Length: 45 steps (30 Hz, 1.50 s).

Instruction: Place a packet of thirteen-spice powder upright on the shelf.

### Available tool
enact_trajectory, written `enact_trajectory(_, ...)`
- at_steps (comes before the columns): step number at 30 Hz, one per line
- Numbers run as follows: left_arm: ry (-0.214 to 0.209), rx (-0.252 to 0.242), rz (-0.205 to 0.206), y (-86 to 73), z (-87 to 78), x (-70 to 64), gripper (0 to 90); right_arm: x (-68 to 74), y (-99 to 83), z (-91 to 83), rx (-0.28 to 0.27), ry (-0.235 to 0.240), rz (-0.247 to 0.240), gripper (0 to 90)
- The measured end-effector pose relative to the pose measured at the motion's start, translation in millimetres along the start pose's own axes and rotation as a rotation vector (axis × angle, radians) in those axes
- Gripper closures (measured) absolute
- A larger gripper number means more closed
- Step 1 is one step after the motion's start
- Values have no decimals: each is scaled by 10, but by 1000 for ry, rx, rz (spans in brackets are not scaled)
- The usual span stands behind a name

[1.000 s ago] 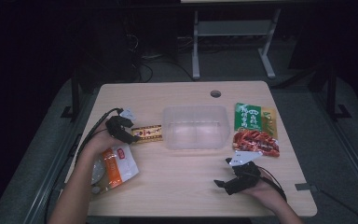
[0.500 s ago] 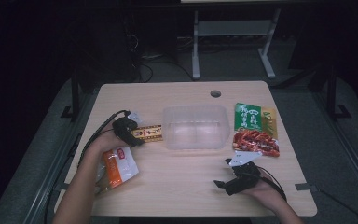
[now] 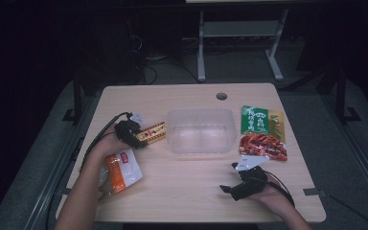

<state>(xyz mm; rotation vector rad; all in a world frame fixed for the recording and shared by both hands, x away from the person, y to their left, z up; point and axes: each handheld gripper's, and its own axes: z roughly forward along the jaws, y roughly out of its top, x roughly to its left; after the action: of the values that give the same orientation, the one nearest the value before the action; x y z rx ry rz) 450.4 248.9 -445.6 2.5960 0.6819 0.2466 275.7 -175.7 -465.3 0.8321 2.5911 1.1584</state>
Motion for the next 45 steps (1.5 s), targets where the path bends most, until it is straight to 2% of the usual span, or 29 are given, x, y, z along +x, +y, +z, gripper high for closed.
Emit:
enact_trajectory(10, 29, -6, -79, 7, -84, 14, 320, -1, 0, -1, 0, 1, 1, 80)
enact_trajectory(11, 30, -9, -87, 4, -103, 21, 320, -1, 0, -2, 2, 3, 3, 114)
enact_trajectory(12, 32, -25, -97, -3, -120, 20, 320, 1, -2, -9, 0, 0, 2, 147)
enact_trajectory(14, 18, -48, -114, -14, -161, 35, 320, 1, -1, -10, -1, -3, 2, 142)
enact_trajectory(19, 39, -76, -139, -22, -284, 27, 321, 3, 0, -7, 2, 1, 1, 142)
enact_trajectory(20, 45, -94, -145, -22, -320, 21, 321, 4, 0, -8, 2, 0, -2, 142)
enact_trajectory(23, 26, -147, -172, -25, -451, -11, 321, 4, 3, -12, 5, 5, 1, 139)
enact_trajectory(27, 35, -199, -183, -17, -629, -57, 321, 6, 12, -12, 11, 14, 2, 137)
enact_trajectory(31, 42, -226, -191, -7, -796, -112, 321, 14, 22, -13, 24, 26, -7, 135)
enact_trajectory(36, 16, -278, -161, 13, -976, -234, 321, 7, 52, -51, 32, 58, -9, 101)
enact_trajectory(40, 9, -300, -144, 36, -1045, -358, 321, 25, 77, -81, 31, 88, -4, 107)
enact_trajectory(42, 2, -319, -154, 40, -1042, -418, 321, 35, 84, -87, 32, 91, -16, 107)
enact_trajectory(43, 2, -319, -154, 40, -1042, -418, 321, 35, 87, -89, 29, 97, -26, 106)
enact_trajectory(45, -15, -310, -136, 55, -1047, -511, 321, 39, 101, -104, 21, 111, -22, 104)
